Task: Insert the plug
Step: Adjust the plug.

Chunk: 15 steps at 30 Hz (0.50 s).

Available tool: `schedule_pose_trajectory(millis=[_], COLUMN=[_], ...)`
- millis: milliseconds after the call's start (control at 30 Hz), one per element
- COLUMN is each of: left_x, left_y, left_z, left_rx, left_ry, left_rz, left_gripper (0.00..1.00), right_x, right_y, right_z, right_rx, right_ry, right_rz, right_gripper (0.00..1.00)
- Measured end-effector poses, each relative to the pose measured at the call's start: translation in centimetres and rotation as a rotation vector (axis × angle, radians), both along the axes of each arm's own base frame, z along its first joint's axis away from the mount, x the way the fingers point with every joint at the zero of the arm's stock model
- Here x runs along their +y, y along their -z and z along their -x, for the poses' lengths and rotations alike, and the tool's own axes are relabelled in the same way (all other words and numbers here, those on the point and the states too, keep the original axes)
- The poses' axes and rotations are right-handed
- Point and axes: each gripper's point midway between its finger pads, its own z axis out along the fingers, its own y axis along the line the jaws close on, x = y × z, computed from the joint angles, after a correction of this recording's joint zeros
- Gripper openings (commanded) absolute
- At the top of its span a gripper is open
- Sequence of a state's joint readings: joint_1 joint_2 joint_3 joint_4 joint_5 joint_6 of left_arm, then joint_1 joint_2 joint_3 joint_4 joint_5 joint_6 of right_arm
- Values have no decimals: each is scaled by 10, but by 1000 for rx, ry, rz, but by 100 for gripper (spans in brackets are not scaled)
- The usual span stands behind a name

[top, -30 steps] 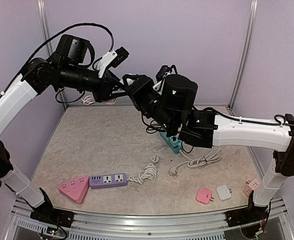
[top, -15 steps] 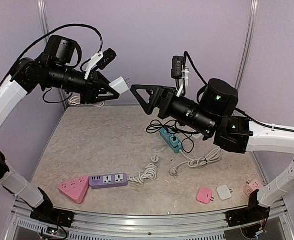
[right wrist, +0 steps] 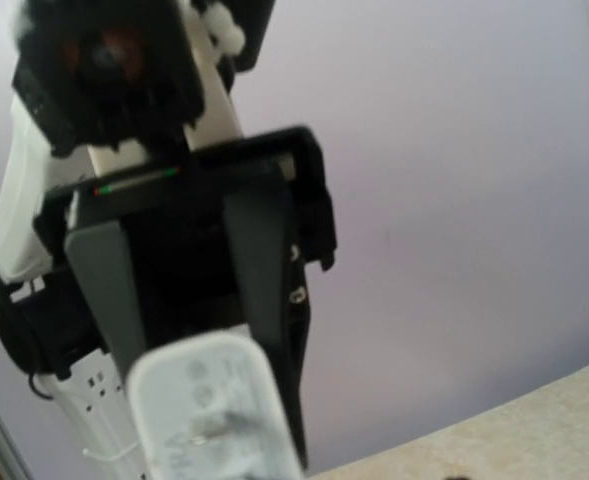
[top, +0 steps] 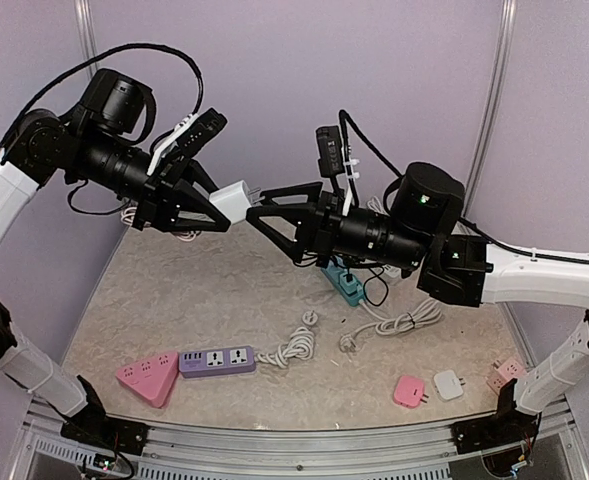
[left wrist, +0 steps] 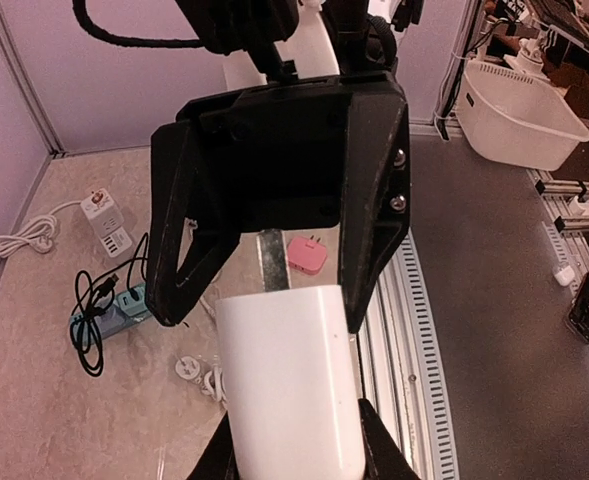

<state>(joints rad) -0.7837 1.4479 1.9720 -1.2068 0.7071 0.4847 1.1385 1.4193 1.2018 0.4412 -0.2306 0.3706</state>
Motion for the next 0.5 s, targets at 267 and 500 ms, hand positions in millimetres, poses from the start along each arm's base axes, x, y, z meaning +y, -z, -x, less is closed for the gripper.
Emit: schedule_pose_trajectory(millis=[267,500], left_x=[-3,-2], left_y=[2,8], left_z=[3,8], left_rx=[5,59], left_ry=[28,38], left_rz=[-6,-28], left_gripper=[0,6], right_x=[13,18], right_y=[0,-3], right_z=[5,16], right_rx=[-18,-68], right_ry=[-58,-117], right_rz=[10,21], right_gripper=[42,0])
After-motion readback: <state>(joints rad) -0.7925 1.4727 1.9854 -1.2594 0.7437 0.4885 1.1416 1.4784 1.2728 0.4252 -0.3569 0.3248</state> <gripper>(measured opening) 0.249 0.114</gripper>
